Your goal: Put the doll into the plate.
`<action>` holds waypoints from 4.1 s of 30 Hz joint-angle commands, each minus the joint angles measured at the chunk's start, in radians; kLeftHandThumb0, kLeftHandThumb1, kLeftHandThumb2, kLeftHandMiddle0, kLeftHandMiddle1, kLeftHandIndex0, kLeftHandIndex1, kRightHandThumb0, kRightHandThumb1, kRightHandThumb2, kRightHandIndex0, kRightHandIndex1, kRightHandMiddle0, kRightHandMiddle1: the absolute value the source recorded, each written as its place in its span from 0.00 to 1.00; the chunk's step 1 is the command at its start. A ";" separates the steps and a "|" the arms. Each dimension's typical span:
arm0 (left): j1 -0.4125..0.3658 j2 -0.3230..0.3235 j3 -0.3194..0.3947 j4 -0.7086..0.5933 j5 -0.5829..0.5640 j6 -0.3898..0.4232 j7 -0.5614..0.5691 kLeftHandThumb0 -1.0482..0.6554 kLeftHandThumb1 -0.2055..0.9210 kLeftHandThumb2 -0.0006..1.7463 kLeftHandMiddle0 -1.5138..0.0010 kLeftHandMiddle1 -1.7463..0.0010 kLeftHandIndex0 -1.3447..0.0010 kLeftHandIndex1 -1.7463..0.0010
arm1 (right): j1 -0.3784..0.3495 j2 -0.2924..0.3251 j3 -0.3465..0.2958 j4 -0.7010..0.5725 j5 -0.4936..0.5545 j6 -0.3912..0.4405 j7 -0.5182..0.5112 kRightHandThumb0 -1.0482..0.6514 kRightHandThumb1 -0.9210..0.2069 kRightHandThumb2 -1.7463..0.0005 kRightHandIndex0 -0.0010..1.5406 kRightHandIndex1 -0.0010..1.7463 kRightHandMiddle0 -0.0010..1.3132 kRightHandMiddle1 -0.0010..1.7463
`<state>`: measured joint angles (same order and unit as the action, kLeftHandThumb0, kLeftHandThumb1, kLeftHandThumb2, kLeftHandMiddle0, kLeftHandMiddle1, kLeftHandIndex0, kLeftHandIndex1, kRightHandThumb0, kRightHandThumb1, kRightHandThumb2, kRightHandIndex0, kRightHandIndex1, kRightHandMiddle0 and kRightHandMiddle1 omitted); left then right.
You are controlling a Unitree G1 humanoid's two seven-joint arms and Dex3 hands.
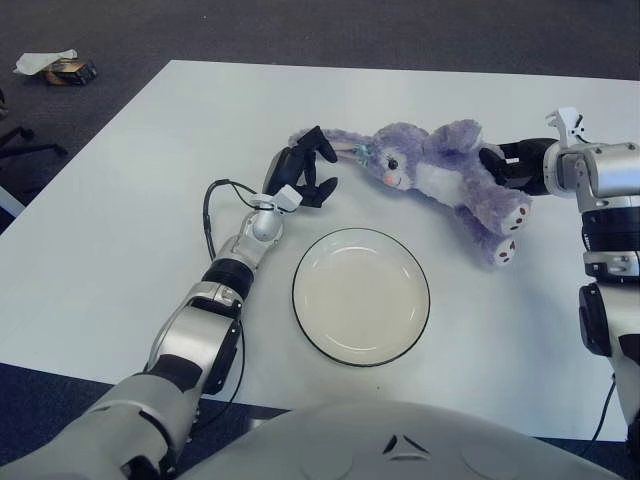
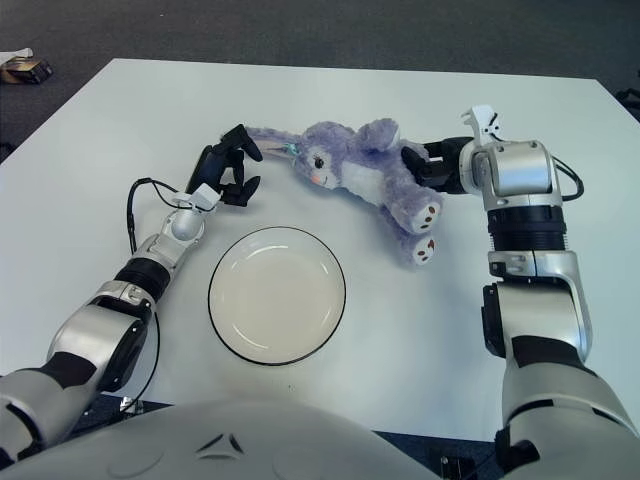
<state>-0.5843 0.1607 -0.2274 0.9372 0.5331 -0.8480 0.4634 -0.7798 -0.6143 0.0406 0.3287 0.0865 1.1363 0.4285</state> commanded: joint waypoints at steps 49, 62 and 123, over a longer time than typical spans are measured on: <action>-0.290 0.128 -0.575 0.304 0.592 0.361 0.990 0.34 0.71 0.52 0.95 0.62 1.00 0.50 | -0.375 0.139 0.080 0.681 -0.086 -0.136 0.127 0.62 0.25 0.47 0.19 1.00 0.20 0.99; -0.321 0.099 -0.579 0.327 0.565 0.400 0.946 0.30 0.76 0.47 0.97 0.70 1.00 0.59 | -0.381 0.135 0.159 0.693 -0.140 -0.201 0.276 0.53 0.29 0.44 0.43 1.00 0.25 1.00; -0.350 0.030 -0.577 0.370 0.543 0.394 0.911 0.28 0.70 0.45 0.97 0.68 1.00 0.59 | 0.243 -0.069 0.301 0.012 -0.823 -1.004 -0.542 0.40 0.08 0.64 0.23 1.00 0.19 1.00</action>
<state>-0.9314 0.1734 -0.8077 1.2968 1.0898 -0.4488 1.3912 -0.5575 -0.6495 0.3826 0.3729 -0.7049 0.1668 -0.0422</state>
